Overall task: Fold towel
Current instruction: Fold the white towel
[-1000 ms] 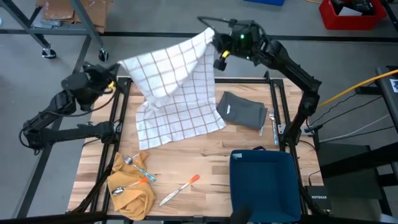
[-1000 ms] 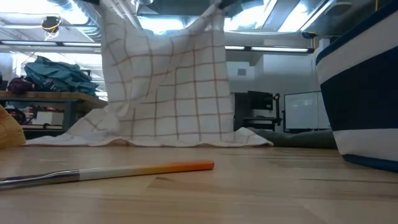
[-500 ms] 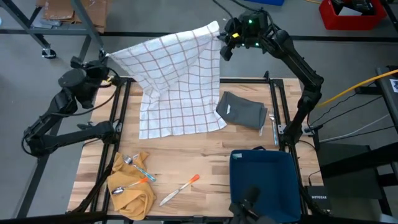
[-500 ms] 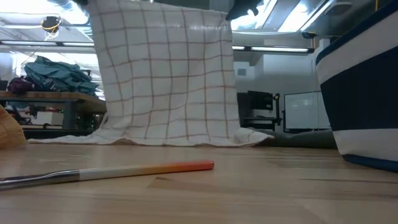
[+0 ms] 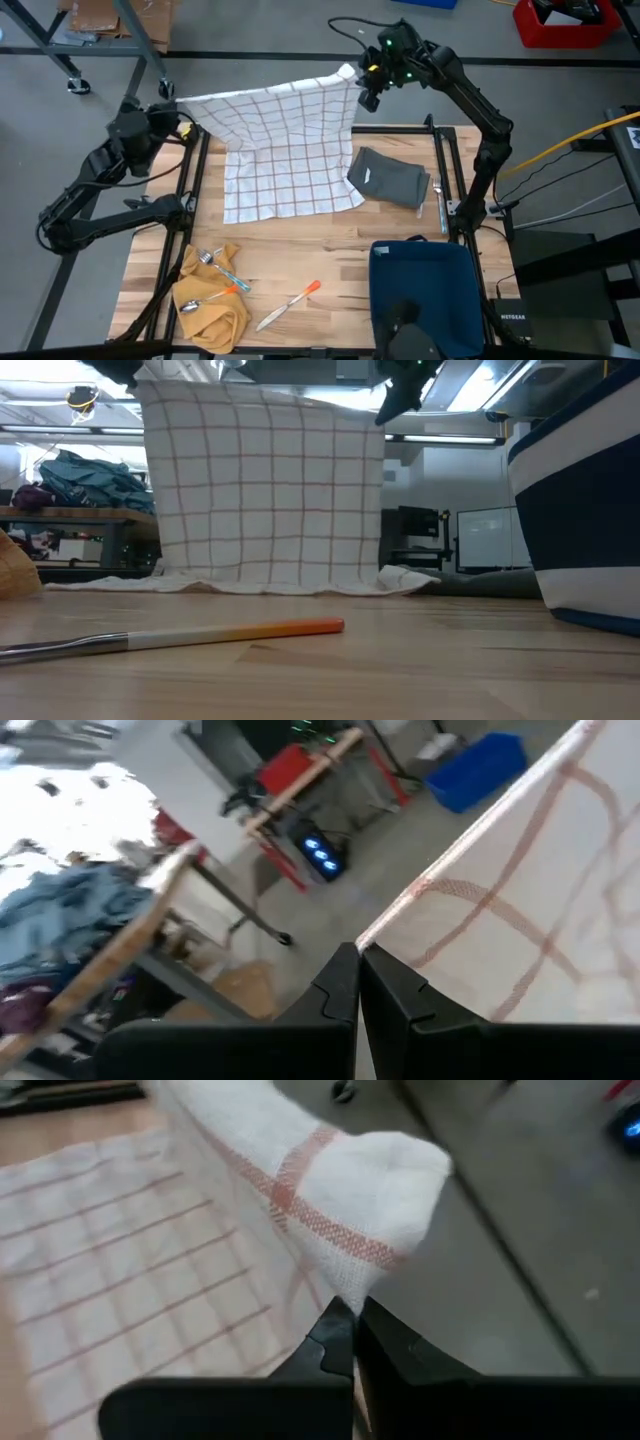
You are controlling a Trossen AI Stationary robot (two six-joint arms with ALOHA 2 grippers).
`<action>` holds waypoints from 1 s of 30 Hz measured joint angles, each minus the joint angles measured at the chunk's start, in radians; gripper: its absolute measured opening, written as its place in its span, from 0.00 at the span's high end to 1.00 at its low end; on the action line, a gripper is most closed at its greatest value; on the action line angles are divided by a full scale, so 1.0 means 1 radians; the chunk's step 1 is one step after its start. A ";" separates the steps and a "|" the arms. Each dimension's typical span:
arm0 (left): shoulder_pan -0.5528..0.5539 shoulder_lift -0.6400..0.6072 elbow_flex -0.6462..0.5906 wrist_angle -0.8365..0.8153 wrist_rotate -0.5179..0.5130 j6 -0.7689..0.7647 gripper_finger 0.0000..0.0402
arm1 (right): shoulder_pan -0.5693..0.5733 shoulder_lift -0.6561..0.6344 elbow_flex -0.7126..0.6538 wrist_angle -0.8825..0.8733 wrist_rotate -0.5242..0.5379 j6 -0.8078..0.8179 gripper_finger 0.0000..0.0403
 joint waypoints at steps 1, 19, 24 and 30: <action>0.000 0.000 0.000 -0.028 0.017 -0.021 1.00 | 0.000 0.000 0.000 -0.028 -0.029 0.001 0.98; 0.000 -0.023 0.132 -0.524 0.517 -0.378 1.00 | 0.162 0.000 0.000 -0.428 -0.257 0.012 0.98; 0.000 -0.023 0.223 -0.671 0.648 -0.454 1.00 | 0.229 0.000 0.000 -0.442 -0.260 0.036 0.98; 0.000 -0.024 0.257 -0.785 0.889 -0.576 1.00 | 0.310 -0.001 -0.006 -0.444 -0.261 0.084 0.98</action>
